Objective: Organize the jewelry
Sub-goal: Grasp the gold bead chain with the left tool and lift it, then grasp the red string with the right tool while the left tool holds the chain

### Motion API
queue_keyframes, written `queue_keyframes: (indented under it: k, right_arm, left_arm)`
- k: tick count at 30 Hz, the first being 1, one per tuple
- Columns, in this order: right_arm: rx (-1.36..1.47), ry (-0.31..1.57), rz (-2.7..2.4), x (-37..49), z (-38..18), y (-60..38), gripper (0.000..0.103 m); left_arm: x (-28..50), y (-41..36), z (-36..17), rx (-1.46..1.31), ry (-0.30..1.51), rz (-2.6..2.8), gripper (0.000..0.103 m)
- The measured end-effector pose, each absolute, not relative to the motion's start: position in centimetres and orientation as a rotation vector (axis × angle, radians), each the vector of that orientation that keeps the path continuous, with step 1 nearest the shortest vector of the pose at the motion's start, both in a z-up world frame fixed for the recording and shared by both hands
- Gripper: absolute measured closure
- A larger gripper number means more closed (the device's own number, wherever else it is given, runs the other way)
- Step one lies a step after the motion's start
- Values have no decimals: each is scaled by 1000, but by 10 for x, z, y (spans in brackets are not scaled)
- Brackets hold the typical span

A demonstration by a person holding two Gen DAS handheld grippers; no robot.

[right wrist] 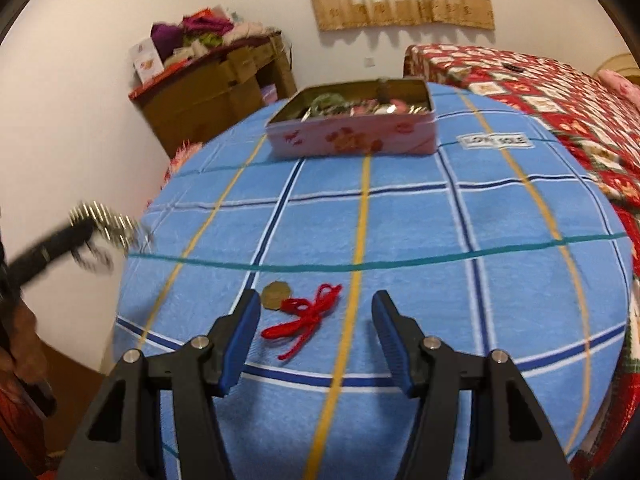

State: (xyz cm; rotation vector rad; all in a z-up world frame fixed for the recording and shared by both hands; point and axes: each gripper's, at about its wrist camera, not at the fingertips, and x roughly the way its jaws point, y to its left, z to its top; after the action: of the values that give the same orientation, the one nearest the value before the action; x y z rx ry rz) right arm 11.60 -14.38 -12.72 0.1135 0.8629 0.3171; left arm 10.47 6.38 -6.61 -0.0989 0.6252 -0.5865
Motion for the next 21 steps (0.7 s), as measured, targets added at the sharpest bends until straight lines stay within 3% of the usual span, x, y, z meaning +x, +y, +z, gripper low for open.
queue_keyframes:
  k: [3,8,10,21]
  right_arm:
    - [71,892,322,118,-137,-134,60]
    - [-13,875,282,114,-138,-129,71]
    - [-39,876,257,114,-138,-128,89]
    - [29,827,270,111,-119,-139,92]
  left_arm:
    - [108,60,-70,-88,636,-578,90]
    - [108,53,-73,-66,639,-599,90]
    - [108,53,-72,-67,639,-611,90]
    - [108,46,-68,-60,636,-613,90]
